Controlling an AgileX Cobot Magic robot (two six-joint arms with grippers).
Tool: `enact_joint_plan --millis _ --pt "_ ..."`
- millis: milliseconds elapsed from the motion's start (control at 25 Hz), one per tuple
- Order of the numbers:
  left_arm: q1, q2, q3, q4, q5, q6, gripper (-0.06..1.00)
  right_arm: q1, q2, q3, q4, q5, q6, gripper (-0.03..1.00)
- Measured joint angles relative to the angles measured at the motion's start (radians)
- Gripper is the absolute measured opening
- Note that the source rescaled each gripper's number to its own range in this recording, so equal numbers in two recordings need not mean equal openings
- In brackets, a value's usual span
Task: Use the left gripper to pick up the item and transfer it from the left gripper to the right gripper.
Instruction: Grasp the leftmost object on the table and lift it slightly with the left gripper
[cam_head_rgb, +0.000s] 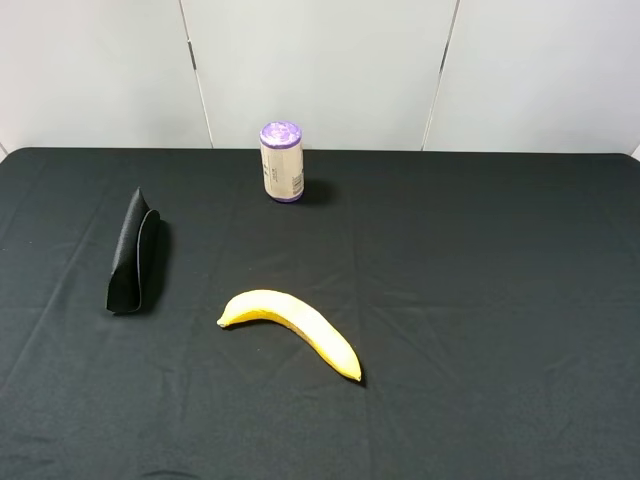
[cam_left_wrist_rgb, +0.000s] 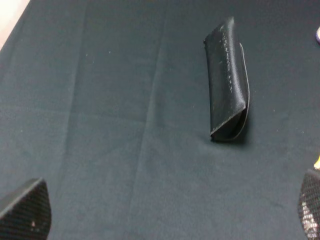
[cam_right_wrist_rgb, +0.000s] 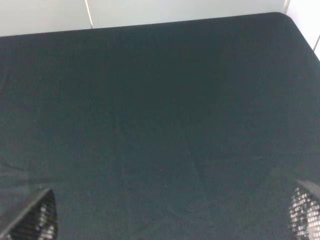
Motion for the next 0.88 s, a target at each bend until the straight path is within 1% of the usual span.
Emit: enact_joint_plan --millis 240,320,480,680,880 --pt "0.0 0.206 -0.125 -0.002 0.015 0.0 0.98 0.0 0.0 0.0 0.0 0.0 0.0 1.0" --pt "0.0 0.289 -0.162 -0.014 0.015 0.006 0.98 0.0 0.0 0.0 0.0 0.0 0.0 1.0" --pt "0.0 0.44 -0.218 -0.052 0.005 0.054 1.0 0.0 0.0 0.0 0.0 0.0 0.0 1.0" --pt "0.0 0.638 -0.239 -0.107 -0.033 0.098 1.0 0.0 0.0 0.0 0.0 0.0 0.0 1.0" --pt "0.0 0.856 -0.241 -0.132 -0.081 0.111 1.0 0.0 0.0 0.0 0.0 0.0 0.0 1.0"
